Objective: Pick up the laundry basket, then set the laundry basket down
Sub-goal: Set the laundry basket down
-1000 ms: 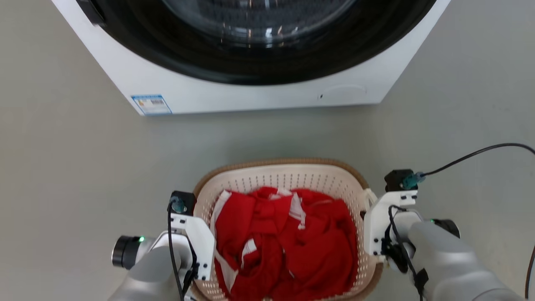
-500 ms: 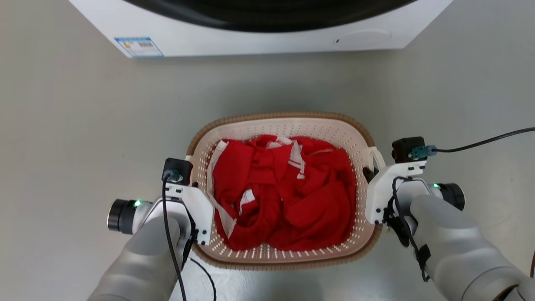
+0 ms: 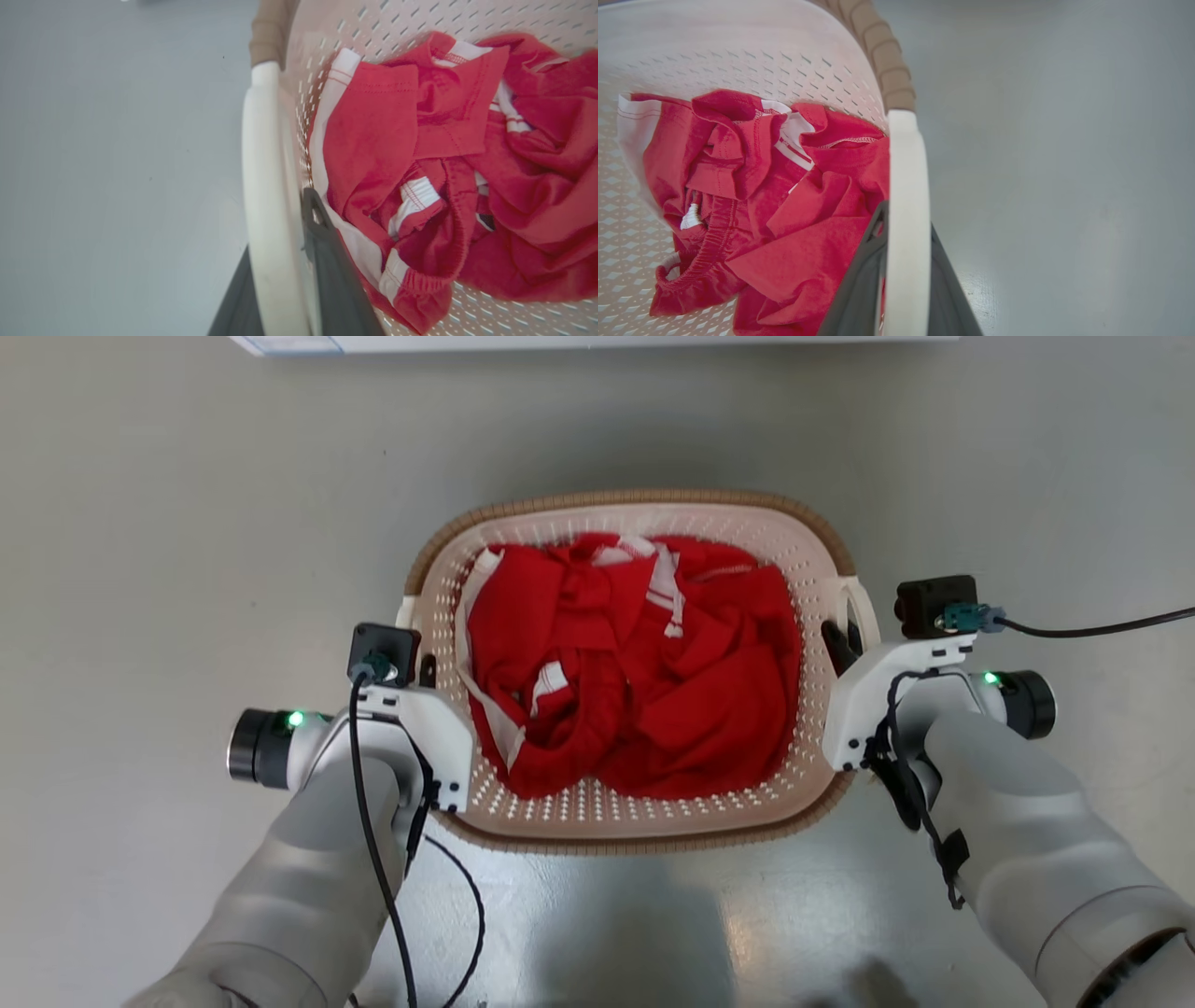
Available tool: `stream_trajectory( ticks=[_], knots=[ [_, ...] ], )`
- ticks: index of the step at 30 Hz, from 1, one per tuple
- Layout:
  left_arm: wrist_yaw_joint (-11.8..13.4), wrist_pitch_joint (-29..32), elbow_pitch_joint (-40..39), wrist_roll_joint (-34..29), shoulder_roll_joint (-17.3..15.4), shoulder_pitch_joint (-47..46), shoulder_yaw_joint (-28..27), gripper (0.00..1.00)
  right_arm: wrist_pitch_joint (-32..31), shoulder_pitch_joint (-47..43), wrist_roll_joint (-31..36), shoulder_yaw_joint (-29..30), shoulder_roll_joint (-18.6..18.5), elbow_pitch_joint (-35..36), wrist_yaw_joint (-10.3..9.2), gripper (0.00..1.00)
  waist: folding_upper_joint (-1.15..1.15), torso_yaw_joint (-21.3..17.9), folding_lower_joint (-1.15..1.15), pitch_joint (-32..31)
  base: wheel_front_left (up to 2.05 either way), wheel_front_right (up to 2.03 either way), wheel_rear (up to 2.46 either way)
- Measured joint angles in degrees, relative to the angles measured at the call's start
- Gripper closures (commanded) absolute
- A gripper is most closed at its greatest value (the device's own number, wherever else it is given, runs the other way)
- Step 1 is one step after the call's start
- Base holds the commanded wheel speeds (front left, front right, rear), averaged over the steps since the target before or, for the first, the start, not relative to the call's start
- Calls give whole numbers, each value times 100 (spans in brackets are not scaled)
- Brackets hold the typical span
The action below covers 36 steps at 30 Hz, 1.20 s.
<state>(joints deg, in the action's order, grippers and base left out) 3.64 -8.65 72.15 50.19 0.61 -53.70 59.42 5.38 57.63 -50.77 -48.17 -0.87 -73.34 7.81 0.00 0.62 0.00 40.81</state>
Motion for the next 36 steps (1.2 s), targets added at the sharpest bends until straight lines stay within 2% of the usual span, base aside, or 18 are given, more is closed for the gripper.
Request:
stream_trajectory(
  ticks=[11, 31, 32, 33, 34, 35, 36],
  knots=[
    [38, -342, 0, -9, -16, -300, -41, 100, 320, 228, 482, 526, -2, 1, 1, 100, 0, 27, 0, 499, 0, 0, 0],
    [38, -516, -3, -34, -20, -399, -20, 100, 431, 237, 1129, 1204, 10, 2, 19, 100, 0, 13, 0, 790, 0, 0, 0],
    [38, -517, -3, -34, -20, -409, -13, 82, 430, 239, 1161, 1241, 10, 2, 27, 84, 0, 14, 0, 803, 0, 0, 0],
    [35, -531, -7, -33, -20, -421, -19, 65, 431, 240, 1173, 1288, 11, 2, 27, 62, 0, 19, 0, 816, 0, 0, 0],
    [30, -552, -4, -58, -24, -437, 16, 31, 437, 243, 1201, 1333, 9, 3, 29, 48, 0, 25, 0, 825, 0, 0, 0],
    [30, -552, 0, -91, -40, -439, 30, 0, 436, 257, 1204, 1363, -10, 1, 27, 3, 0, 35, 0, 833, 0, 0, 0],
    [30, -558, 5, -90, -71, -439, 29, 0, 436, 272, 1204, 1390, -42, 0, 27, 0, 0, 44, 0, 840, 0, 0, 0]
  ],
)
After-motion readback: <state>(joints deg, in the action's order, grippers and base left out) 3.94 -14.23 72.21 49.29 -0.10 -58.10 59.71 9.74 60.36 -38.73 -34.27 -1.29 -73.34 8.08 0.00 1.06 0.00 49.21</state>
